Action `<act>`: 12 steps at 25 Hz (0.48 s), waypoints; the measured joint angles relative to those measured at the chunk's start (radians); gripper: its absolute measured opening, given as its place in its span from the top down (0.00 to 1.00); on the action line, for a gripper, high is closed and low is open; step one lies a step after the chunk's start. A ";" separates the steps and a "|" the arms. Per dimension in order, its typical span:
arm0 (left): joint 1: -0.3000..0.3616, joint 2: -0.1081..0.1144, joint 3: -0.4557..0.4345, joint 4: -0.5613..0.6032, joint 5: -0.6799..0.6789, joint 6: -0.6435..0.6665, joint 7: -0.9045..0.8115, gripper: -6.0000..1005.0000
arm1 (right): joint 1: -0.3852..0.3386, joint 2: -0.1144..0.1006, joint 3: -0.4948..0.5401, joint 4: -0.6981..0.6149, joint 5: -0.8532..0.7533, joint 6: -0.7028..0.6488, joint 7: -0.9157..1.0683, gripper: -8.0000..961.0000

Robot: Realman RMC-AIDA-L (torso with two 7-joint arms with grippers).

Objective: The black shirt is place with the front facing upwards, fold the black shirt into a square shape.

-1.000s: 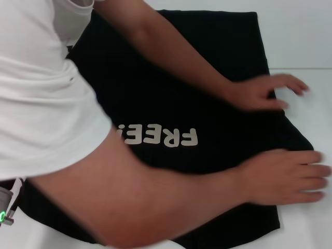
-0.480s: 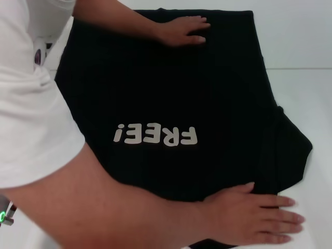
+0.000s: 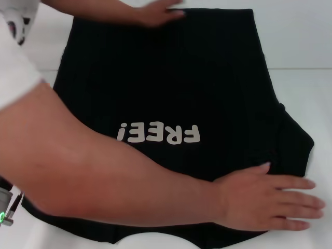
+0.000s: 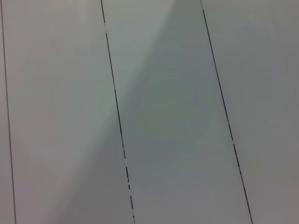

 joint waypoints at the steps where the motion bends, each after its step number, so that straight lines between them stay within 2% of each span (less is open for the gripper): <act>1: 0.000 0.000 0.000 0.000 0.000 0.000 0.000 0.07 | 0.000 0.000 0.000 0.000 0.000 0.000 0.000 0.07; 12: 0.002 0.000 0.000 0.000 0.000 0.000 0.000 0.07 | -0.001 0.001 -0.013 0.008 0.000 0.002 0.005 0.07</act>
